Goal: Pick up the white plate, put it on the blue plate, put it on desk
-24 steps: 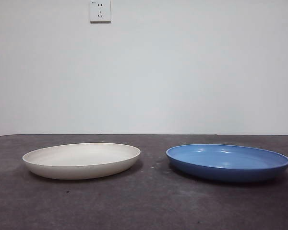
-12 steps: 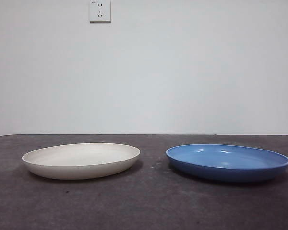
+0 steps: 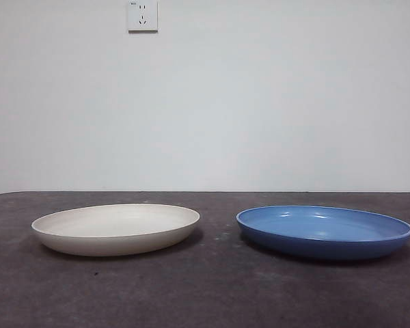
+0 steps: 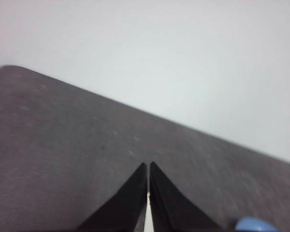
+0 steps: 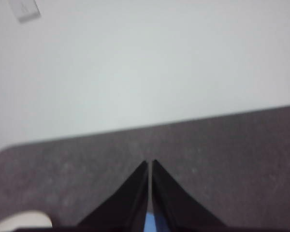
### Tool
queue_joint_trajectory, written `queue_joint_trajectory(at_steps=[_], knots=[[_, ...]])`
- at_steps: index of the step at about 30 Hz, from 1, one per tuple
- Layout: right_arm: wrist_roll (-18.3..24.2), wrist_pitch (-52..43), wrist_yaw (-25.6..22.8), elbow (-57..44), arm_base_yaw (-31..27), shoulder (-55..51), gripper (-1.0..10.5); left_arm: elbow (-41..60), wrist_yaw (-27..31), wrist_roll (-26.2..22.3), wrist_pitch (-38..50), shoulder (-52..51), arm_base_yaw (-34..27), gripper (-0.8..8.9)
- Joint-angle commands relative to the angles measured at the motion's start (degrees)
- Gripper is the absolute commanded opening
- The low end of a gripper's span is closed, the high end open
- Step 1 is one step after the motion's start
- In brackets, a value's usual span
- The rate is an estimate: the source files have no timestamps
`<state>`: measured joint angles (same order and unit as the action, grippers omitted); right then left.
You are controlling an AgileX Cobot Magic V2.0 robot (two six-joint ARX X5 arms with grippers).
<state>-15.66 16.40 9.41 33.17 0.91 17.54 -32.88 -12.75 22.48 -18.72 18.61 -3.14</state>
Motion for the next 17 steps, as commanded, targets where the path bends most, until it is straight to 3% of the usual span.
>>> queue_joint_trajectory(at_steps=[1,8,17], knots=[[4.52,5.07,2.54,5.46,0.09,4.7,0.1,-4.15,-3.54,-5.22,-2.14,4.28,-0.13,0.1],[11.15,21.16,11.37,18.4,0.09,18.56,0.1,-14.08,-15.04,-12.7,-13.18,17.53,0.04,0.1],[19.71,36.48,19.37,25.24,0.39,30.67,0.1,-21.16,-21.18,-20.81,-26.12,28.61,6.05,0.1]])
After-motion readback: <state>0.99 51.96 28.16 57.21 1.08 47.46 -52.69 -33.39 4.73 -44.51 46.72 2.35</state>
